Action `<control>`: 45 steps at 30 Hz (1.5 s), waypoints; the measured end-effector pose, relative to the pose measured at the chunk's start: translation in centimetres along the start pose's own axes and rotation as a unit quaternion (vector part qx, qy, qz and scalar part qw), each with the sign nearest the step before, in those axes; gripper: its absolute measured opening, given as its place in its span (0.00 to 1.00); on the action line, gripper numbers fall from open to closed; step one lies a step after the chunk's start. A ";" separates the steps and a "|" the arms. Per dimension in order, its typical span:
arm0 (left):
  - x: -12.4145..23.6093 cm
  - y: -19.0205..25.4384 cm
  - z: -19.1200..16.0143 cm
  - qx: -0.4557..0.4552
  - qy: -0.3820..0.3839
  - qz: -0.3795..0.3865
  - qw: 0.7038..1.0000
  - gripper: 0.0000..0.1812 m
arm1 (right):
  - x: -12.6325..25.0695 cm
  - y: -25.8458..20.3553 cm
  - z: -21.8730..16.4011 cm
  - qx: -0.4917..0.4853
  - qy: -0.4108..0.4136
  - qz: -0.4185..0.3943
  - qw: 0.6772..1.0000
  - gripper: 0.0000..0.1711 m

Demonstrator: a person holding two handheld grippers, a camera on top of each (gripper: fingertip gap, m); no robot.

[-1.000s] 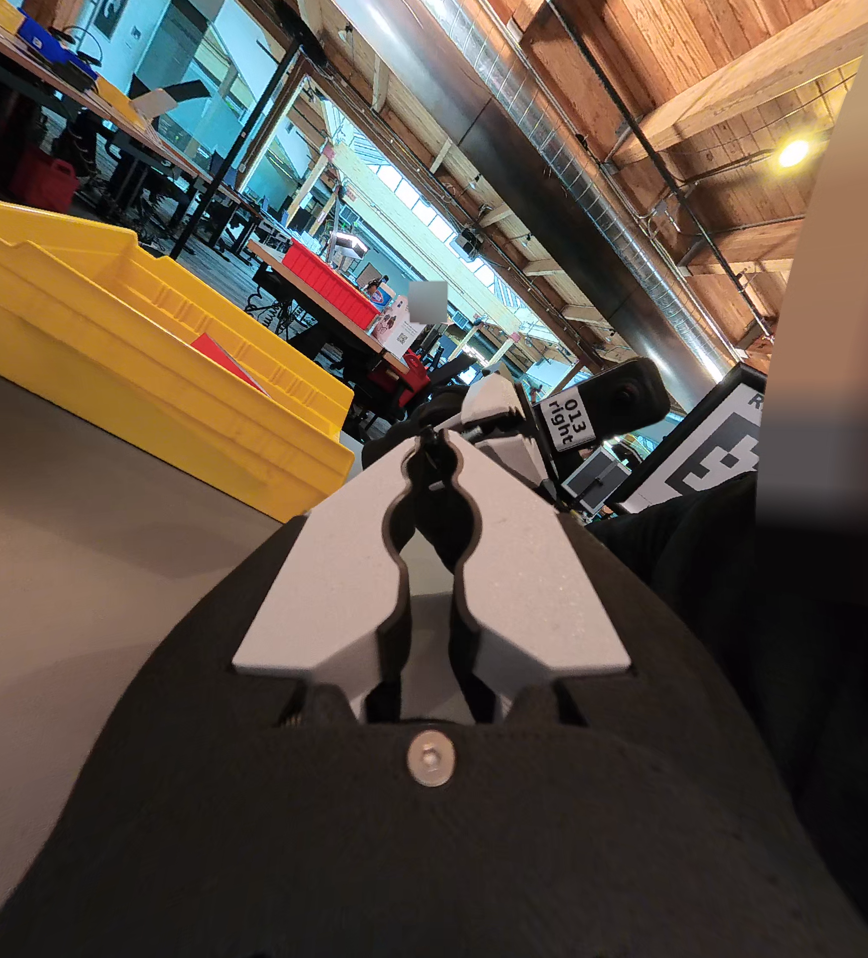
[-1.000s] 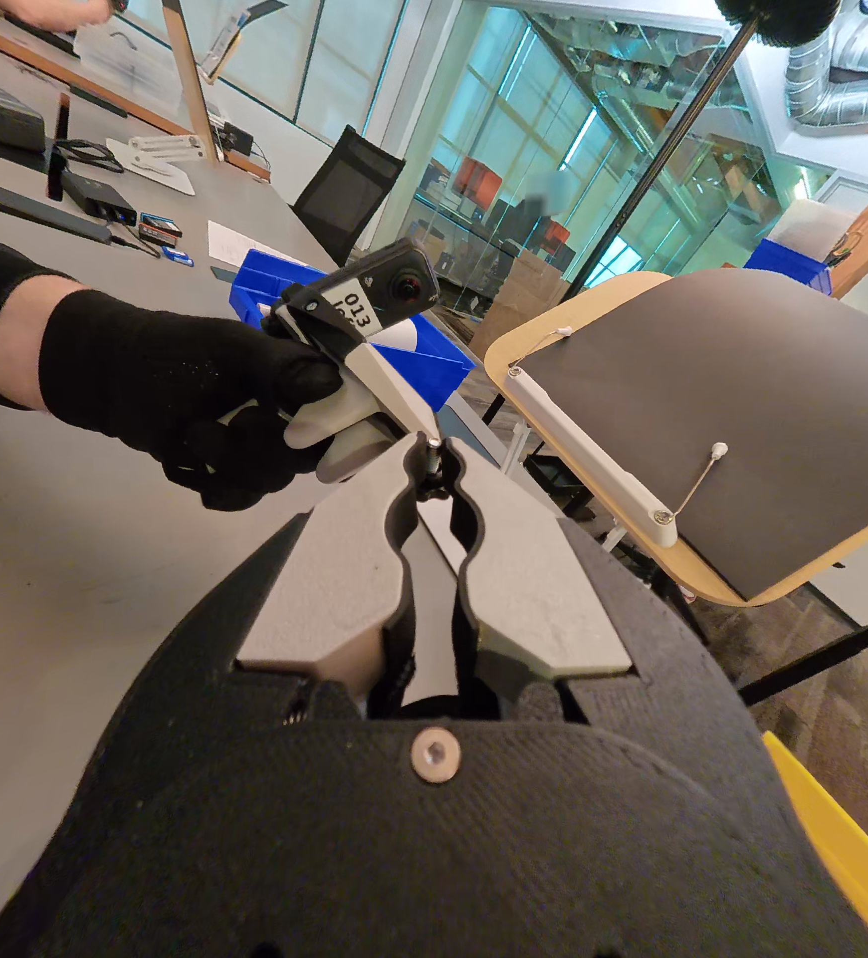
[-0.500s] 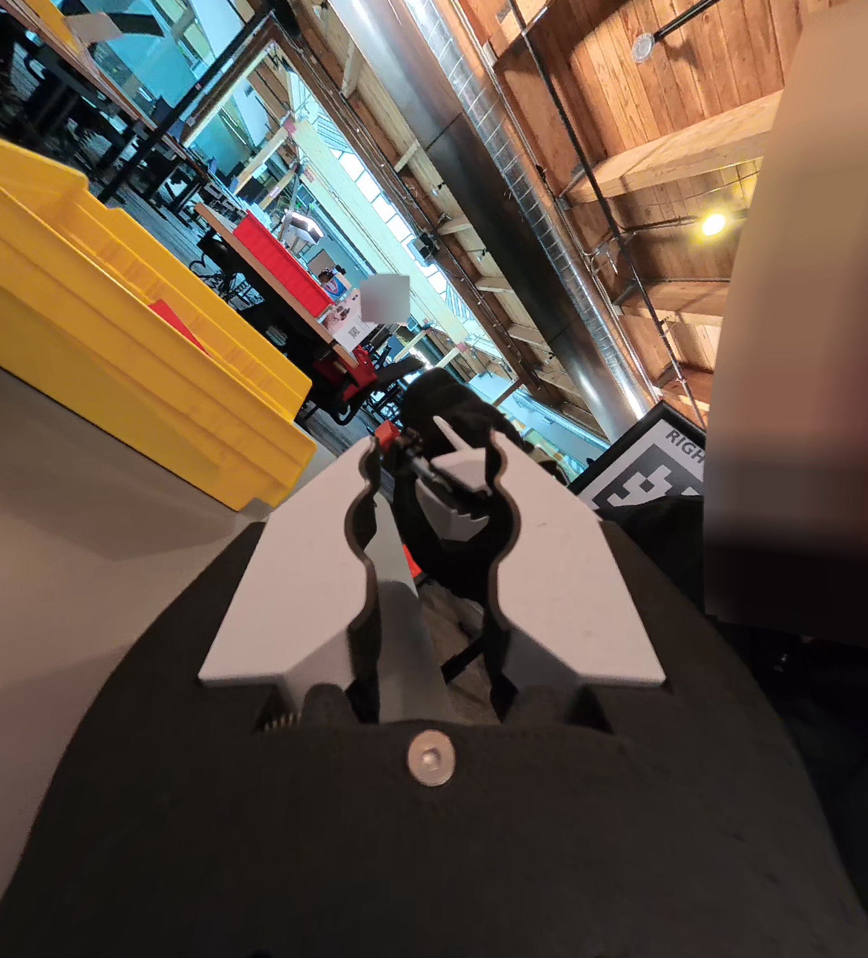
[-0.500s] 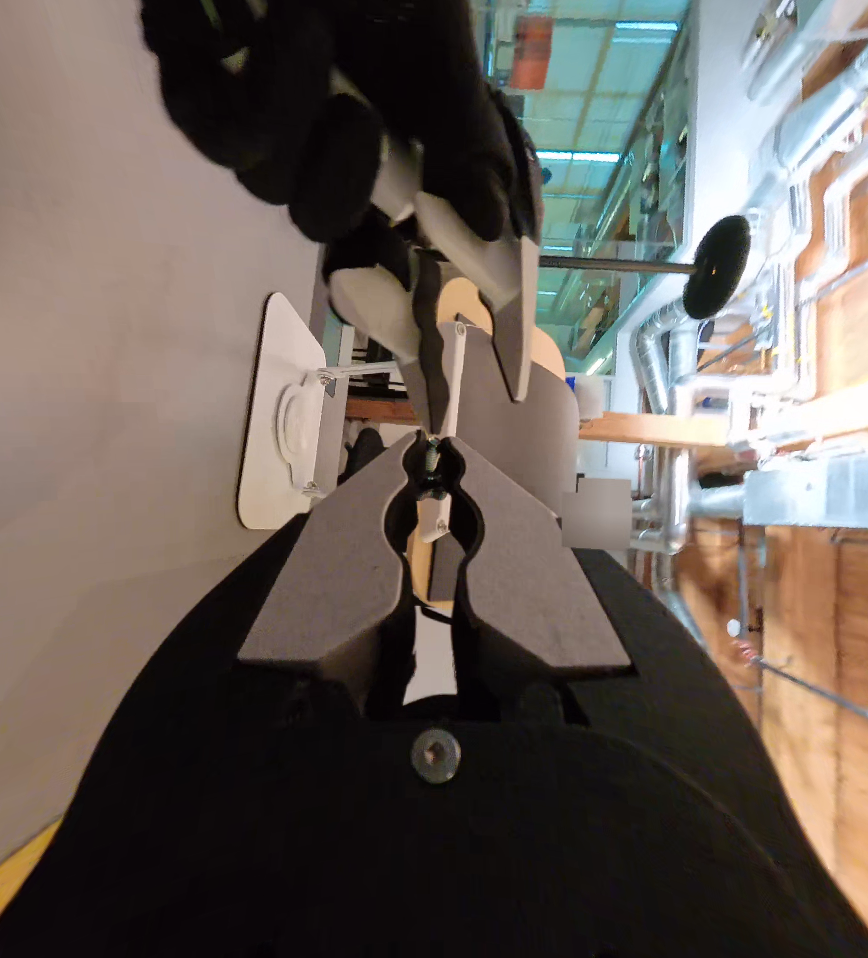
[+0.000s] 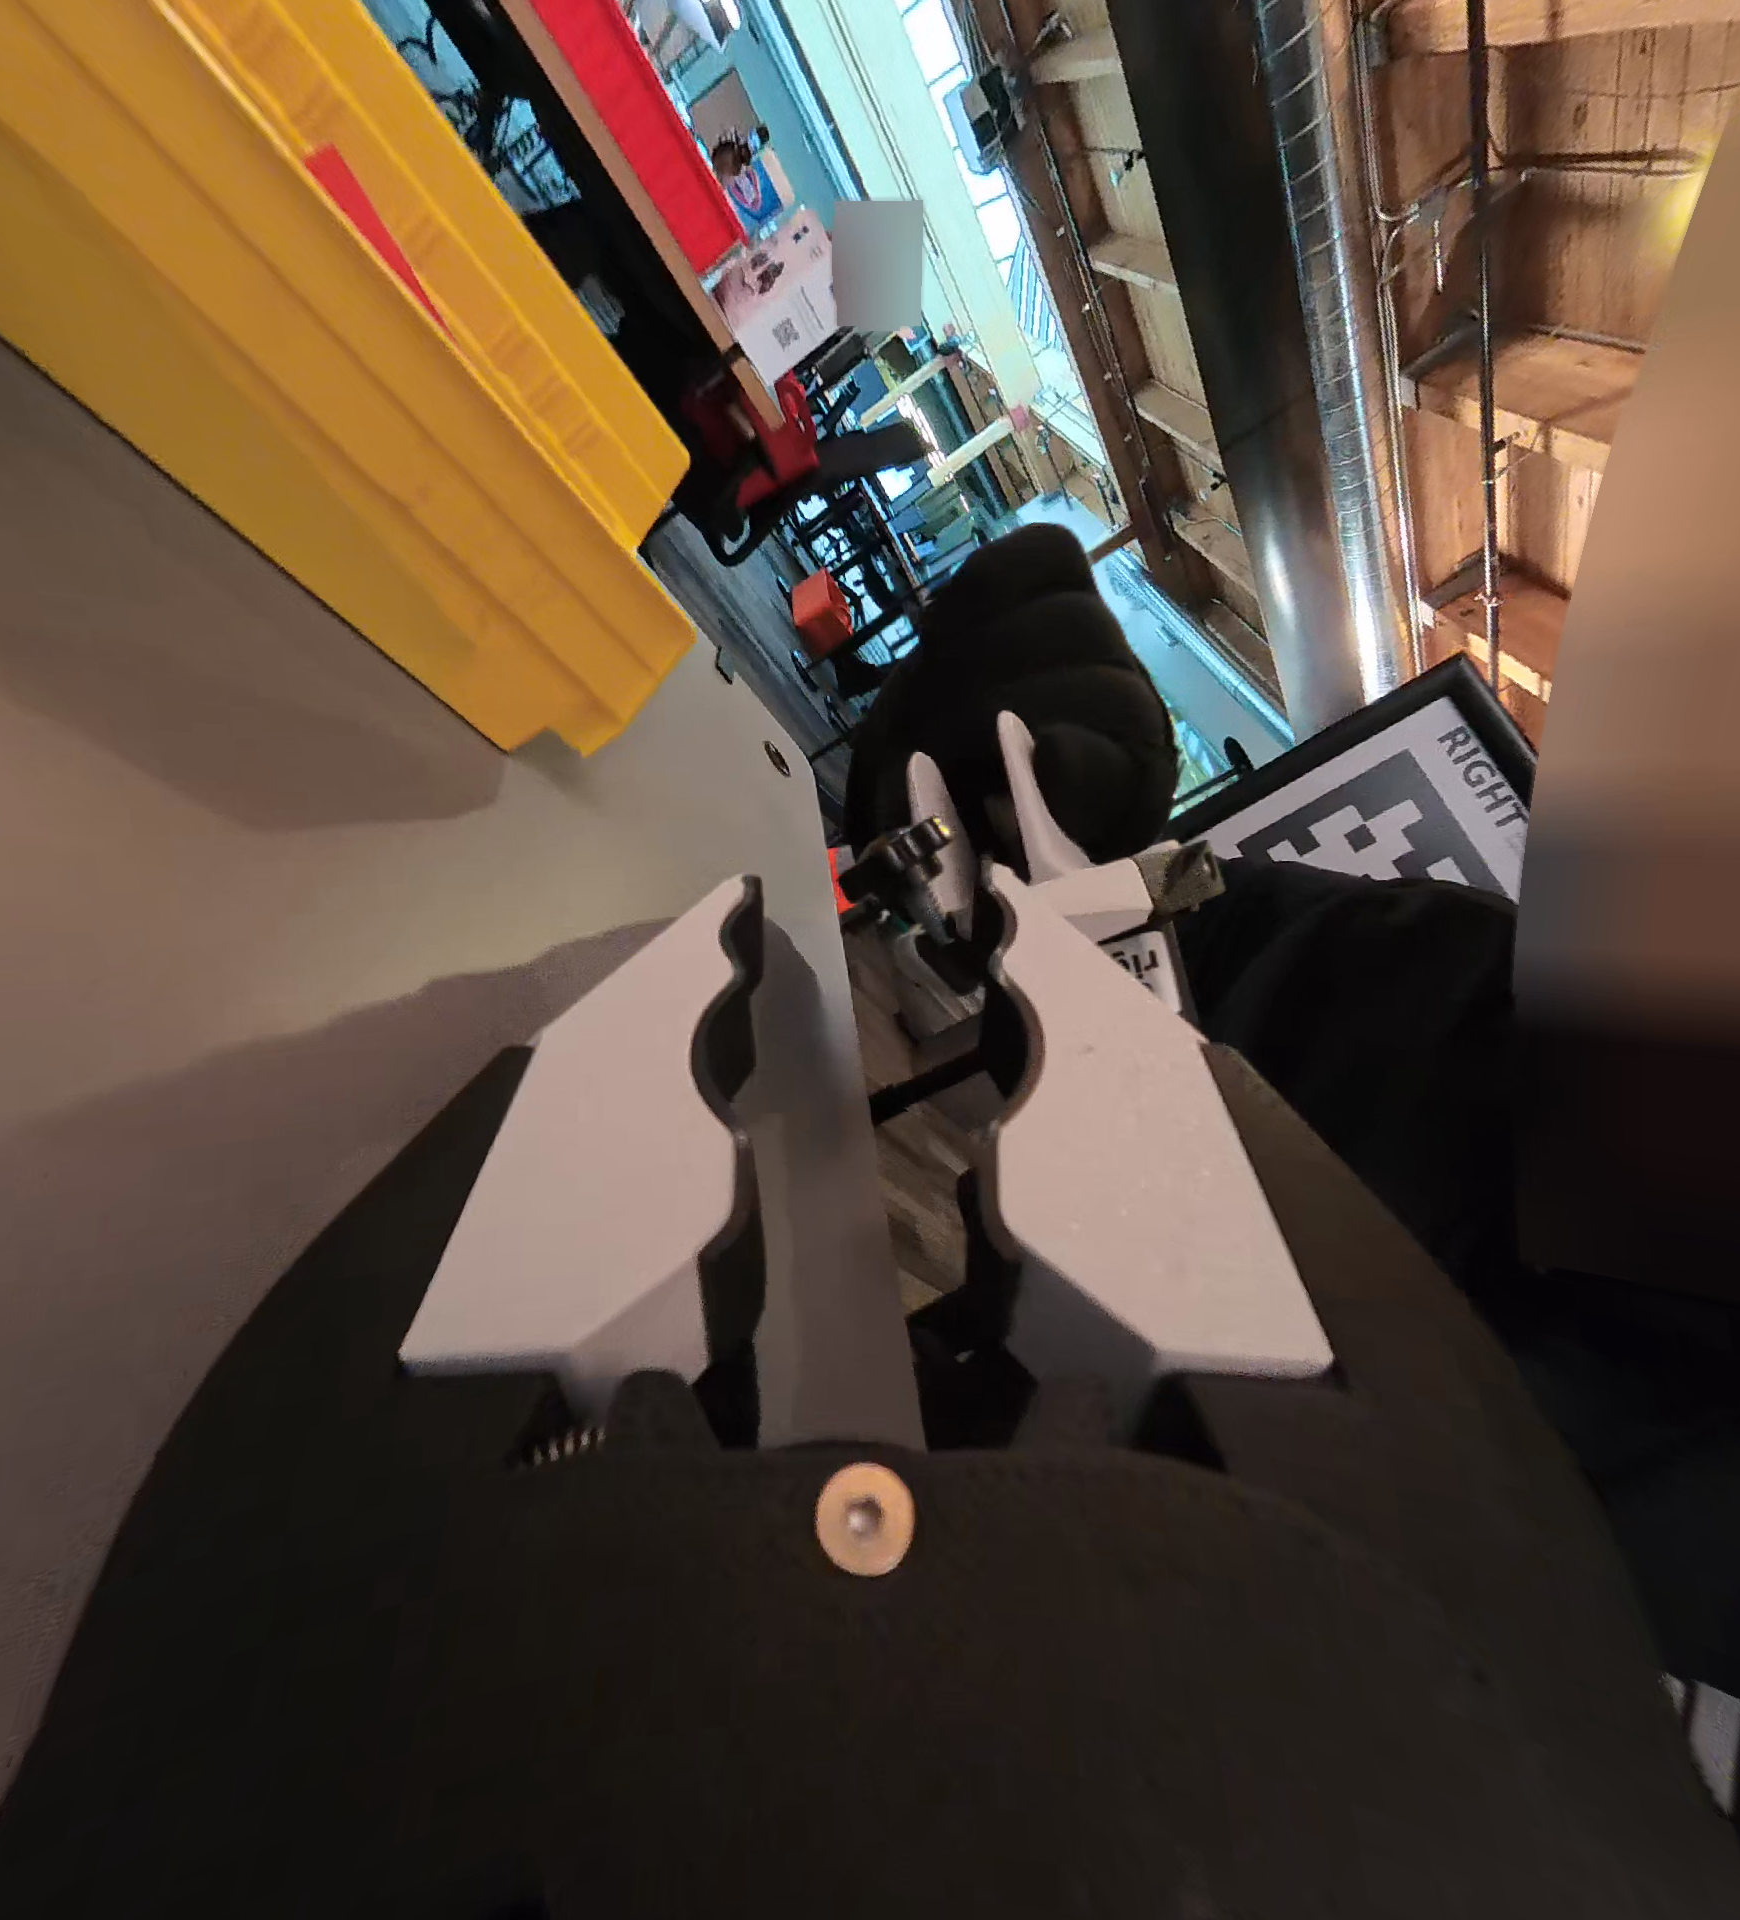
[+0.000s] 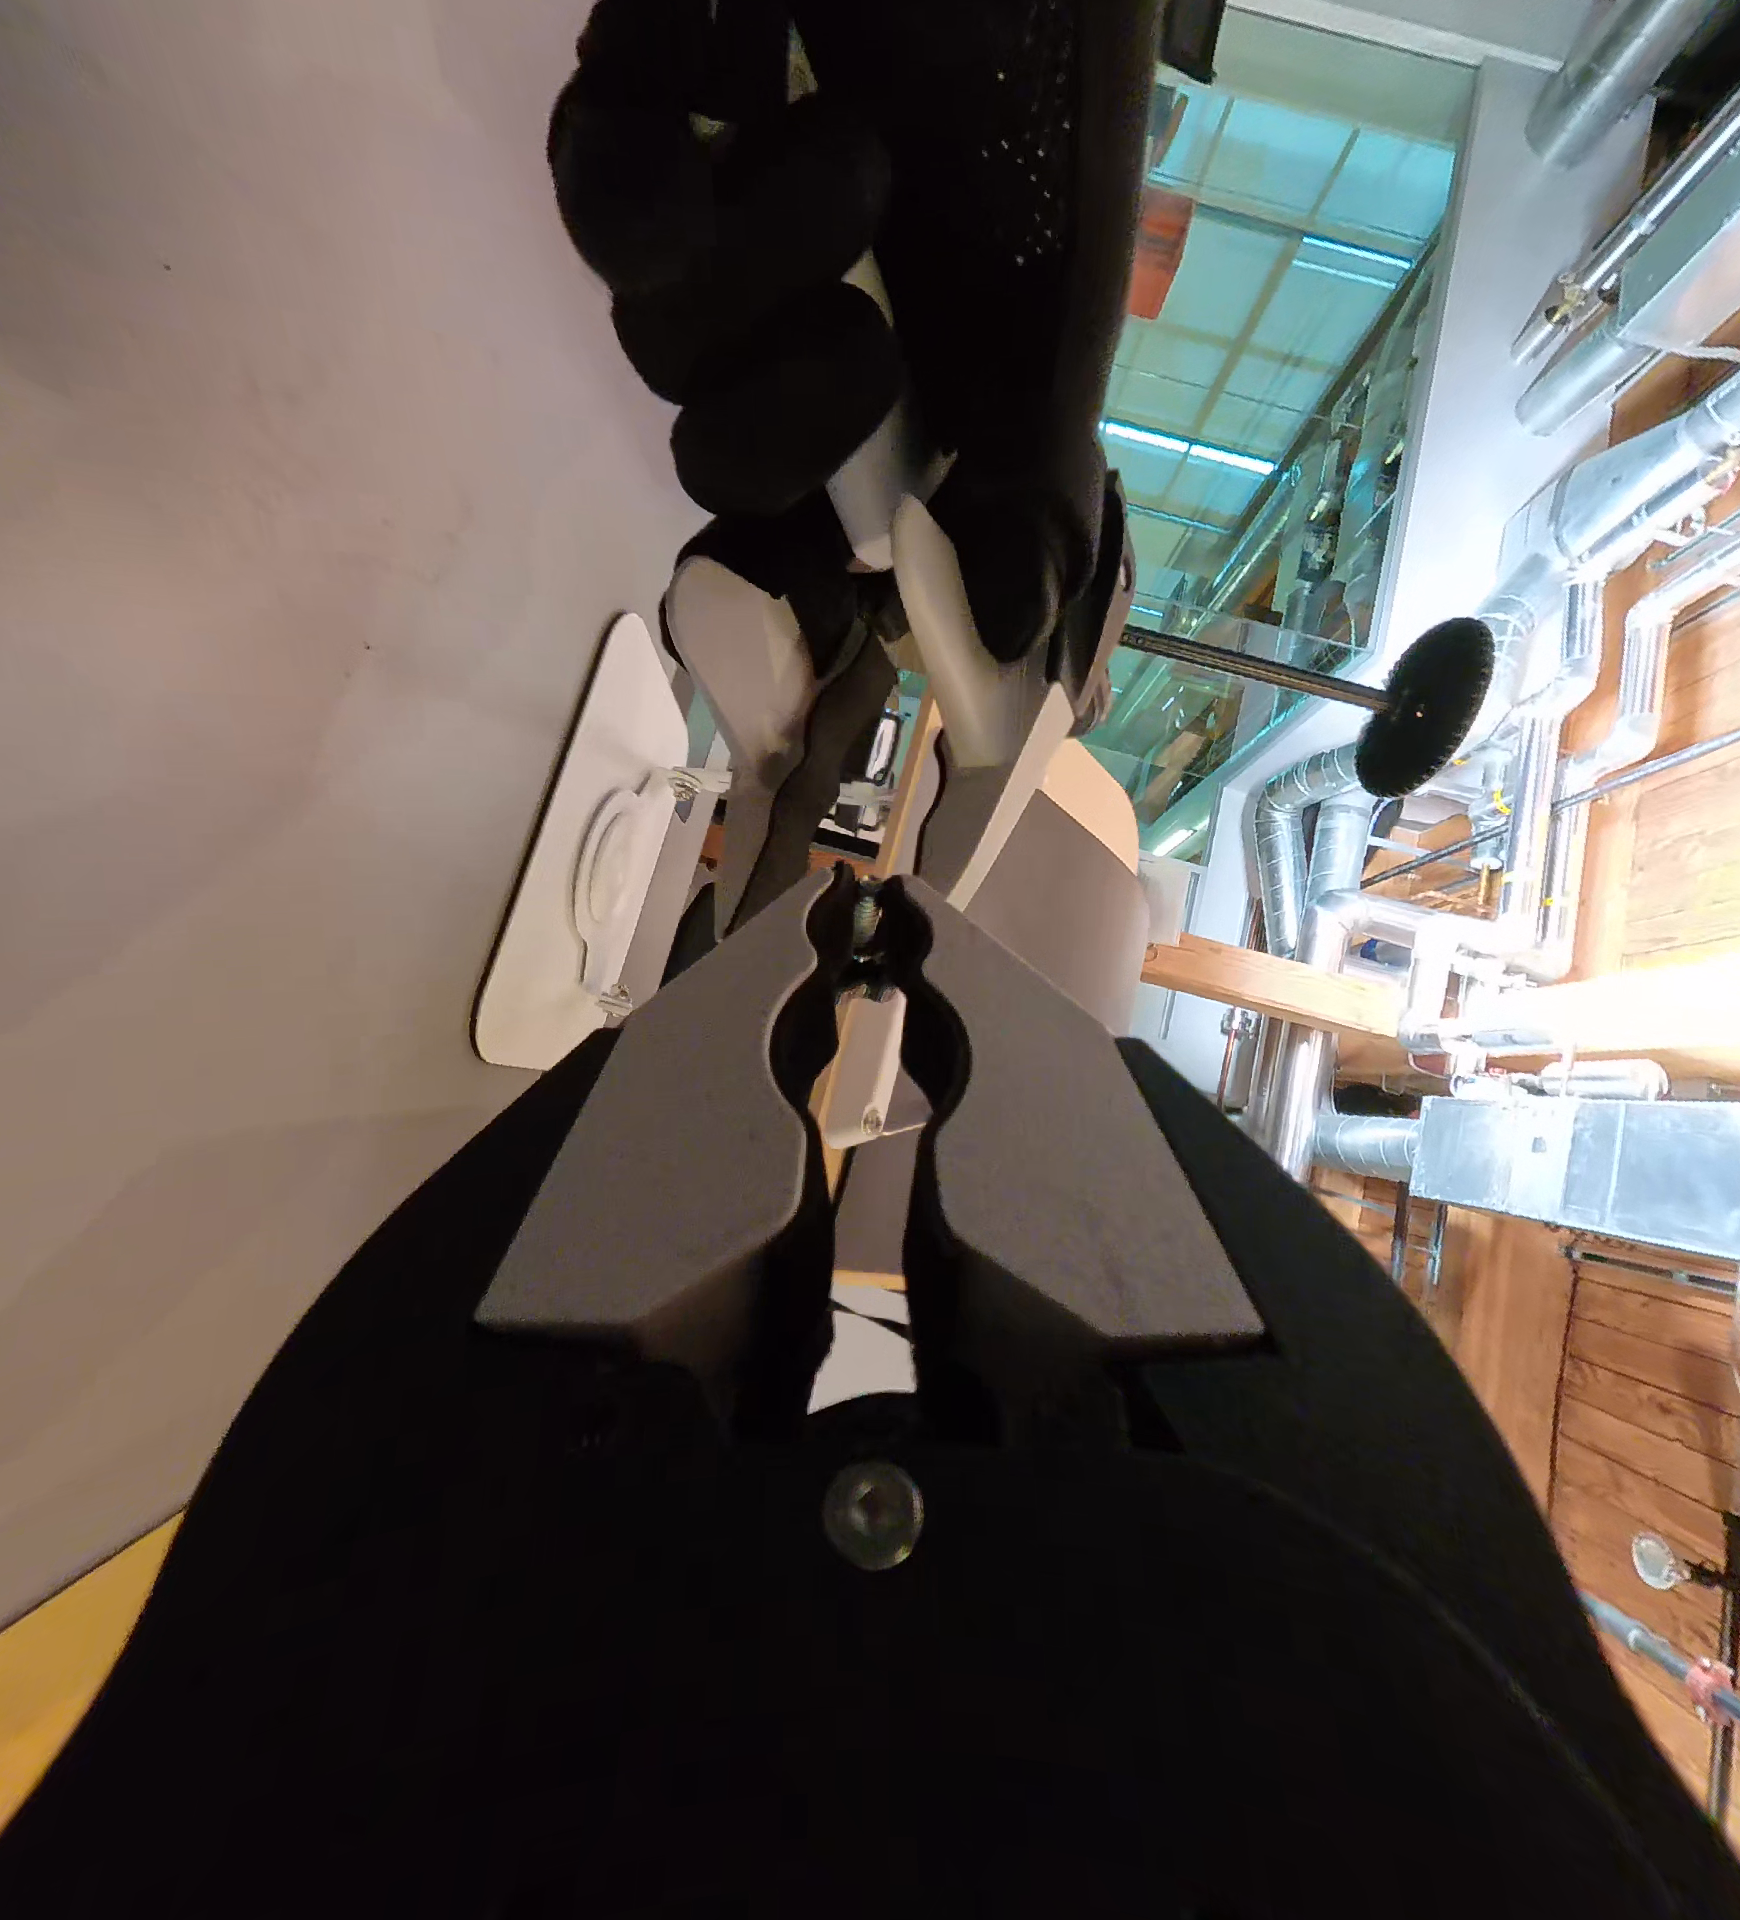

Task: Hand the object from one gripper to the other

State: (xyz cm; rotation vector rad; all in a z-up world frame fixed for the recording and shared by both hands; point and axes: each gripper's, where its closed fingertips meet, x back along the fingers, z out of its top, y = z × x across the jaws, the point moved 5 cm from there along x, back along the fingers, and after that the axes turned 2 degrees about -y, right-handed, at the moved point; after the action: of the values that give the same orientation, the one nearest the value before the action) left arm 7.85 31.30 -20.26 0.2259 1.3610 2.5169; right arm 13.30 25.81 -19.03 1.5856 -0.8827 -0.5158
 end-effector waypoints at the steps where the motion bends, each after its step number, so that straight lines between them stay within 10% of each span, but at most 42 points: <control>1: -0.1 -0.1 -0.2 0.010 -0.005 -0.002 1.000 0.21 | 0.0 -0.1 0.1 0.004 0.002 0.002 1.000 0.01; 19: -0.7 -0.2 -0.2 0.001 0.031 -0.027 0.999 0.10 | -0.2 -0.7 0.1 0.018 0.007 0.021 1.000 0.09; 25: 0.7 1.3 1.1 -0.172 0.077 0.038 0.981 0.10 | 1.2 1.5 -0.6 -0.252 0.053 0.042 0.965 0.12; 28: 1.1 1.8 1.3 -0.316 0.066 0.136 0.937 0.10 | 1.3 2.3 -2.8 -0.492 0.088 0.081 0.862 0.13; 35: -0.2 4.4 0.4 -0.607 0.016 0.269 0.747 0.10 | 0.2 1.6 -5.5 -0.838 0.257 0.193 0.441 0.29; 45: -2.3 6.0 -1.5 -0.773 -0.033 0.314 0.550 0.10 | 0.3 1.5 -2.0 -0.823 0.403 0.301 0.264 0.29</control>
State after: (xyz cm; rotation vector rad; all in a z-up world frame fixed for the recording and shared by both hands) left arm 8.65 26.30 -16.05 0.3920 -1.5106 3.0074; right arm 14.60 26.78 -17.13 -0.6701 0.2335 0.1656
